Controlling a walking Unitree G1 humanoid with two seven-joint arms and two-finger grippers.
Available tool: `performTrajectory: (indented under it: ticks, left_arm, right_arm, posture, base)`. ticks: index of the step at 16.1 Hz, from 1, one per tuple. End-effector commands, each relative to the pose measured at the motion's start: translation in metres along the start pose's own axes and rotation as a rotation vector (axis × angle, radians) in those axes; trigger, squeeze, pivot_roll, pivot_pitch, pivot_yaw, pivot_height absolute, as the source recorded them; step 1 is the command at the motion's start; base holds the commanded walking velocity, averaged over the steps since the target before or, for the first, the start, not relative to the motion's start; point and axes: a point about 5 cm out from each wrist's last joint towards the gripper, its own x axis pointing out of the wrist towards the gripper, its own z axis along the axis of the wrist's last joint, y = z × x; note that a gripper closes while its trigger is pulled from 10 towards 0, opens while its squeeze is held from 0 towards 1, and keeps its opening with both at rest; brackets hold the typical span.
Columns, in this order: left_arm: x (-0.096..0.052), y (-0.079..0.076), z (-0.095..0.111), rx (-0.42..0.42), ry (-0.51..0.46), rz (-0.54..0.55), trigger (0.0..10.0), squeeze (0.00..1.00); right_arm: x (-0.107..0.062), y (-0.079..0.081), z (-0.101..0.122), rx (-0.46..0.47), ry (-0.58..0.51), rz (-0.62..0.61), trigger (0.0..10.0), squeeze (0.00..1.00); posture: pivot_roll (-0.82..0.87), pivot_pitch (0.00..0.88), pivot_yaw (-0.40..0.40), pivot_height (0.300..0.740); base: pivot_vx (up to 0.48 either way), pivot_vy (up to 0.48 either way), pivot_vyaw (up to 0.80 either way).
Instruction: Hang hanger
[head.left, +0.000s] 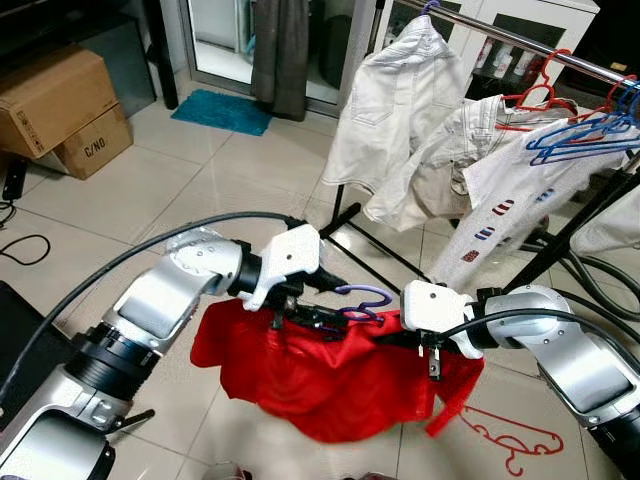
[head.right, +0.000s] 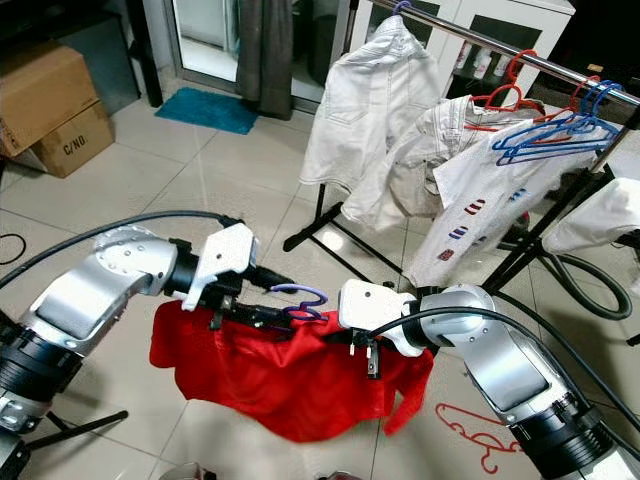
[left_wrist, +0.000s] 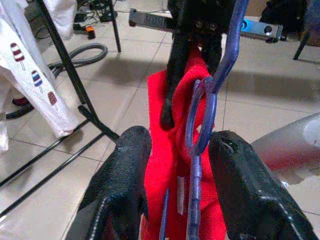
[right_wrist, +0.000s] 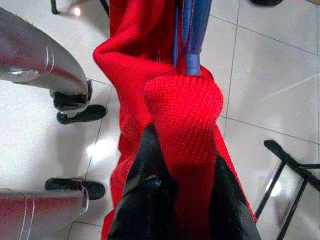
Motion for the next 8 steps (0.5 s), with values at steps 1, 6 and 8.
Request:
performTrajectory:
  ticks: [1,6,8]
  left_arm:
    - [0.0037,0.0008,0.0005,0.022,0.015,-0.002,0.0,0.0]
    - [0.0063,0.0067,0.003,0.038,0.007,0.007,0.0,0.0]
    - [0.0073,0.0074,0.0023,0.041,0.014,0.003,0.0,0.0]
  right_arm:
    - [-0.0014,-0.0032,0.0037,-0.027,0.0,-0.001,10.0,0.0]
    - [-0.0003,-0.0044,0.0063,-0.036,-0.005,0.006,10.0,0.0]
    - [-0.0003,-0.0052,0.007,-0.038,-0.007,0.006,10.0,0.0]
  posture:
    - [0.03,0.05,-0.076,0.74]
    - [0.03,0.047,-0.072,0.74]
    - [0.03,0.047,-0.07,0.74]
  base:
    - [0.0,0.0,0.0]
    - [0.0,0.0,0.0]
    - [0.0,0.0,0.0]
